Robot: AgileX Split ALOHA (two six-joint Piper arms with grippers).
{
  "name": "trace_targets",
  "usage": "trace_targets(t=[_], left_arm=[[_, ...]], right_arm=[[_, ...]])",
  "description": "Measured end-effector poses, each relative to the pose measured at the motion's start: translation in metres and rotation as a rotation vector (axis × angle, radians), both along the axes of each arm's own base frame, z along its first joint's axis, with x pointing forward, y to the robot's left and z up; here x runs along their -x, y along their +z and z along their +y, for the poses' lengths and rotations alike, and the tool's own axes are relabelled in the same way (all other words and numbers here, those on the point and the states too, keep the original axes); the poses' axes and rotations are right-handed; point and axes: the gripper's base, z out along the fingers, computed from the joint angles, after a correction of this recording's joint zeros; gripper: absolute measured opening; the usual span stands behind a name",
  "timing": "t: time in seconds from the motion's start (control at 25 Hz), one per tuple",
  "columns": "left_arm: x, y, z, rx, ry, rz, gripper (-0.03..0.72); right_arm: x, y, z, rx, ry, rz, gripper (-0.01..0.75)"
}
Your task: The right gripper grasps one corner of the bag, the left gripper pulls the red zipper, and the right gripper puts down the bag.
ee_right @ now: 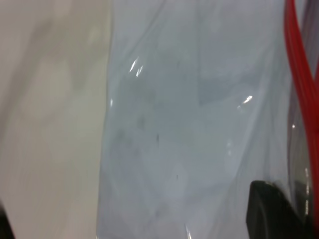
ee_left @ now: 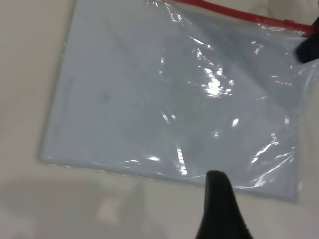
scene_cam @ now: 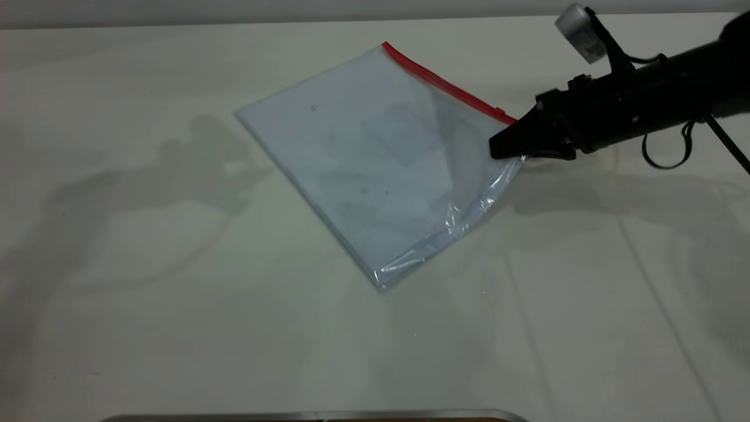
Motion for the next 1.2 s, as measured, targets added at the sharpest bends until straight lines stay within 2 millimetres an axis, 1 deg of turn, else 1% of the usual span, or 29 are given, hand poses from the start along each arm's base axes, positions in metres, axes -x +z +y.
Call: trace_targets(t=[0.08, 0.16, 0.32, 0.44, 0.52, 0.6, 0.76, 0.88, 0.96, 1.2], left_arm=[[0.000, -0.005, 0.001, -0.023, -0.021, 0.009, 0.539], [0.001, -0.015, 0.002, -0.044, -0.043, 0.036, 0.539], [0.000, -0.033, 0.000, -0.074, -0.120, 0.042, 0.539], [0.000, -0.040, -0.006, -0.099, -0.203, 0.000, 0.539], [0.000, -0.043, -0.016, -0.114, -0.263, -0.034, 0.539], [-0.001, -0.045, -0.029, -0.131, -0.319, -0.077, 0.539], [-0.010, -0.048, -0.054, -0.169, -0.373, -0.175, 0.539], [-0.016, -0.050, -0.064, -0.188, -0.395, -0.229, 0.539], [-0.019, -0.052, -0.067, -0.191, -0.402, -0.238, 0.539], [-0.027, -0.057, -0.070, -0.195, -0.407, -0.254, 0.539]], right_arm=[[-0.008, 0.007, 0.001, 0.016, 0.095, -0.029, 0.033], [-0.018, 0.016, 0.001, 0.035, 0.192, -0.055, 0.033], [-0.045, 0.042, 0.007, 0.116, 0.362, -0.119, 0.033], [-0.058, 0.059, 0.020, 0.216, 0.484, -0.151, 0.033], [-0.066, 0.070, 0.034, 0.282, 0.552, -0.185, 0.033], [-0.070, 0.079, 0.049, 0.329, 0.601, -0.219, 0.033], [-0.077, 0.088, 0.076, 0.370, 0.613, -0.307, 0.033], [-0.080, 0.089, 0.090, 0.353, 0.573, -0.365, 0.033], [-0.081, 0.089, 0.096, 0.315, 0.557, -0.403, 0.033], [-0.084, 0.101, 0.109, 0.156, 0.534, -0.519, 0.033]])
